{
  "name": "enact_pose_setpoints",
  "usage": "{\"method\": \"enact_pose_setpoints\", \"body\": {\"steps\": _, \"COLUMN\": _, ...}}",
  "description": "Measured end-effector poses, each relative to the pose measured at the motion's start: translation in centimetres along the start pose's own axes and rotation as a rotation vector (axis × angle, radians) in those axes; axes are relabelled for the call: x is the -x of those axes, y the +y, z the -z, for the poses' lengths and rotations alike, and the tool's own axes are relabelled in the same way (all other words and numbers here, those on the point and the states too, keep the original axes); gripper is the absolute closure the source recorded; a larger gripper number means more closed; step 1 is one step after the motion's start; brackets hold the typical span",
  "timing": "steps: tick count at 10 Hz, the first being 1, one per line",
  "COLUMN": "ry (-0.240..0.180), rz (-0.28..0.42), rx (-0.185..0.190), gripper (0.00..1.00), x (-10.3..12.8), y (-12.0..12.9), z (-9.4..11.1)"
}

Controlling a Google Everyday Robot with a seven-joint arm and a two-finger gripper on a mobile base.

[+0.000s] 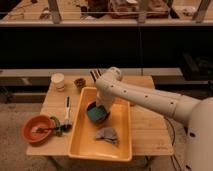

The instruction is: Wipe purple bowl with sponge

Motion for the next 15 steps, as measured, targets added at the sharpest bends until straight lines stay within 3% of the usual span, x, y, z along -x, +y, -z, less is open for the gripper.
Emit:
{"method": "enact_pose_setpoints", "body": {"steps": 4, "ry": 0.065, "rz": -0.063, "rx": 0.050, "gripper": 1.00, "x": -2.4, "y": 4.2, "z": 1.5}}
{"method": "enact_pose_setpoints", "body": {"steps": 7, "ry": 0.090, "rz": -0.128, "rx": 0.070, "gripper": 1.00, "x": -4.7, "y": 5.9, "z": 1.4}}
{"method": "enact_pose_setpoints", "body": {"steps": 11, "ry": 0.106, "rz": -0.159, "rx": 0.042, "gripper": 1.00, "x": -7.2, "y": 3.7, "z": 1.1}}
{"method": "enact_pose_setpoints", "body": {"steps": 15, "ry": 0.086, "rz": -0.122, "rx": 0.034, "gripper": 1.00, "x": -8.1, "y": -0.9, "z": -0.2}}
